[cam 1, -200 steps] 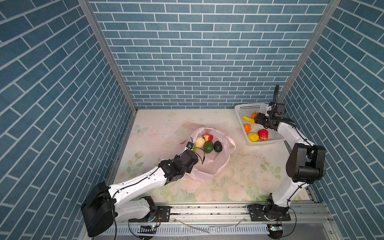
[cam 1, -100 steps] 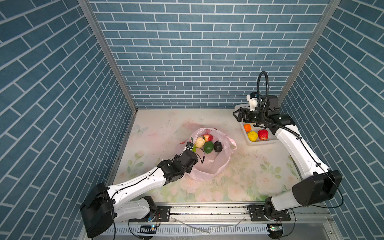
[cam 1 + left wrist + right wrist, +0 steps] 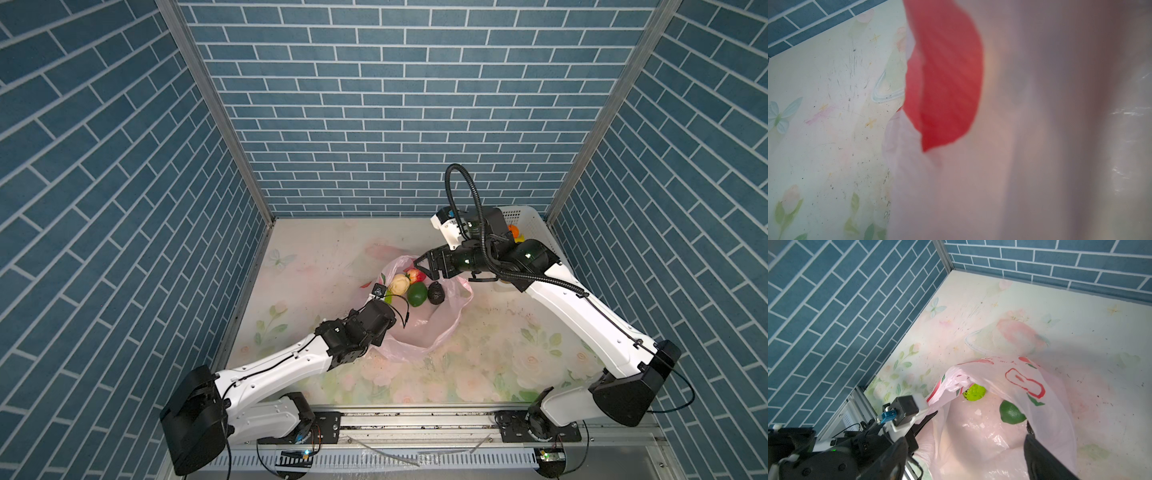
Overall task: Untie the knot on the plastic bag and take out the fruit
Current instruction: 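Move the empty right gripper back over the bag opening, then lower the right gripper into the bag and close on the dark green fruit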
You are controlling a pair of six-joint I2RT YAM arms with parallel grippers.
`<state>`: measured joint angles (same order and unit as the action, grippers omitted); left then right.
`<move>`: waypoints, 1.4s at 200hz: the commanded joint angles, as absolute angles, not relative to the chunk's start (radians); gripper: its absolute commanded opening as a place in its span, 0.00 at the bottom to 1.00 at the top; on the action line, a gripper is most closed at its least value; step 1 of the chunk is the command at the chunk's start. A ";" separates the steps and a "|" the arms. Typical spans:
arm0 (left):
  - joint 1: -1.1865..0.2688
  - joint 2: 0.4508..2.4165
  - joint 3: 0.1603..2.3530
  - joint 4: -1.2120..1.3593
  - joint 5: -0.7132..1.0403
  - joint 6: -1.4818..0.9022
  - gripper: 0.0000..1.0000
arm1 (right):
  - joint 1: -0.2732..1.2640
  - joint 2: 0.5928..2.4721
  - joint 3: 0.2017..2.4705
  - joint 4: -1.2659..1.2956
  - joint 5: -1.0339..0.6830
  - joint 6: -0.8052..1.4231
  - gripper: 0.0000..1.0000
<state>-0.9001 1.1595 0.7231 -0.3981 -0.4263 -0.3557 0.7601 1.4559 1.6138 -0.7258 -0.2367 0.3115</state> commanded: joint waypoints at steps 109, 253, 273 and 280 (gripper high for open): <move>-0.899 1.152 0.729 -0.408 -0.450 -0.362 0.00 | 0.969 1.573 1.431 -0.784 -0.039 0.120 0.83; -0.899 1.129 0.722 -0.409 -0.457 -0.362 0.00 | 1.003 1.584 1.129 -0.578 0.002 0.143 0.75; -0.899 1.125 0.726 -0.418 -0.459 -0.362 0.00 | 1.001 1.612 1.127 -0.560 0.009 0.135 0.75; -0.899 1.124 0.726 -0.419 -0.460 -0.364 0.00 | 1.001 1.623 1.132 -0.547 0.016 0.135 0.75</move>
